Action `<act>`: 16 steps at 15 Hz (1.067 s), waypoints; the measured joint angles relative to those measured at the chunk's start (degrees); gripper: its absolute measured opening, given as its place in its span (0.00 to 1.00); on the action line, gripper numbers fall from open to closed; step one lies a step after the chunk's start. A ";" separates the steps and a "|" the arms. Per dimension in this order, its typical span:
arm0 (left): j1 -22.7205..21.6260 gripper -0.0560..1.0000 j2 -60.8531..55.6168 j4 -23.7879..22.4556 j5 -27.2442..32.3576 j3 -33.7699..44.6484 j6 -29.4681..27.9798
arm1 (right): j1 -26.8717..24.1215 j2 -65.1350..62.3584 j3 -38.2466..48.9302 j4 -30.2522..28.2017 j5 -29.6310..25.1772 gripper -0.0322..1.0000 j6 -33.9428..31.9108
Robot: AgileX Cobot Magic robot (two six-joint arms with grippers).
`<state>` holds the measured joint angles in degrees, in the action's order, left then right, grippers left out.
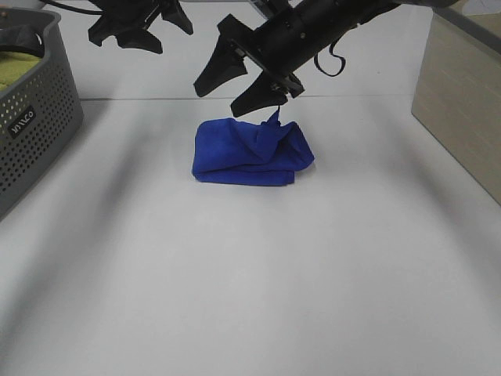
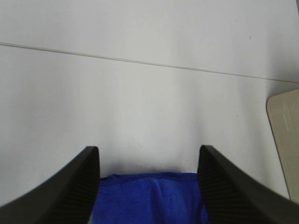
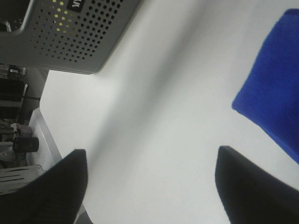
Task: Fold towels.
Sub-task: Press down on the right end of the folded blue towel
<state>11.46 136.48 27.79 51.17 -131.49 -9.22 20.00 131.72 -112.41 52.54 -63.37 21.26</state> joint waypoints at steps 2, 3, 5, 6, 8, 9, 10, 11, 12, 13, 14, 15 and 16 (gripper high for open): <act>0.00 0.61 0.00 0.00 0.92 0.00 0.00 | 0.29 3.38 0.00 5.21 2.01 0.75 2.58; 0.00 0.61 0.00 0.00 1.03 0.00 0.00 | 0.00 5.21 0.00 7.22 2.86 0.75 3.78; 0.00 0.61 0.00 0.00 1.60 0.00 0.00 | -1.15 8.37 0.00 8.08 3.55 0.75 4.13; 0.00 0.61 0.00 0.00 1.95 0.00 0.00 | -1.95 9.40 0.00 8.31 3.61 0.75 4.01; 0.00 0.61 0.00 0.00 2.23 0.00 0.17 | -3.78 10.83 0.00 8.71 3.61 0.75 3.72; 0.00 0.61 0.00 0.00 2.46 0.00 0.23 | -4.87 11.40 0.00 8.82 3.61 0.75 3.72; 0.00 0.61 0.00 0.00 2.58 0.00 0.23 | -6.02 11.63 0.00 8.88 3.38 0.75 3.72; 0.00 0.61 0.00 0.00 2.64 0.00 0.23 | -6.88 11.69 0.00 9.17 2.46 0.75 3.72; 0.00 0.61 0.00 0.00 2.75 0.00 0.23 | -7.56 11.69 0.00 10.03 1.15 0.75 3.72; 0.00 0.61 0.00 0.00 2.81 0.00 0.23 | -8.02 11.69 0.00 10.71 0.06 0.75 3.72; 0.00 0.61 0.00 0.00 2.81 0.00 0.23 | -8.54 11.69 0.00 10.71 0.00 0.75 3.72; 0.00 0.61 0.00 0.00 2.92 0.00 0.23 | -8.82 11.69 0.00 10.60 0.00 0.75 3.72; 0.00 0.61 0.00 0.00 2.92 0.00 0.23 | -9.28 11.69 0.00 10.08 0.00 0.75 3.72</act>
<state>11.46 136.48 27.79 54.09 -131.49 -9.00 10.71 143.41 -112.41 62.62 -63.37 24.98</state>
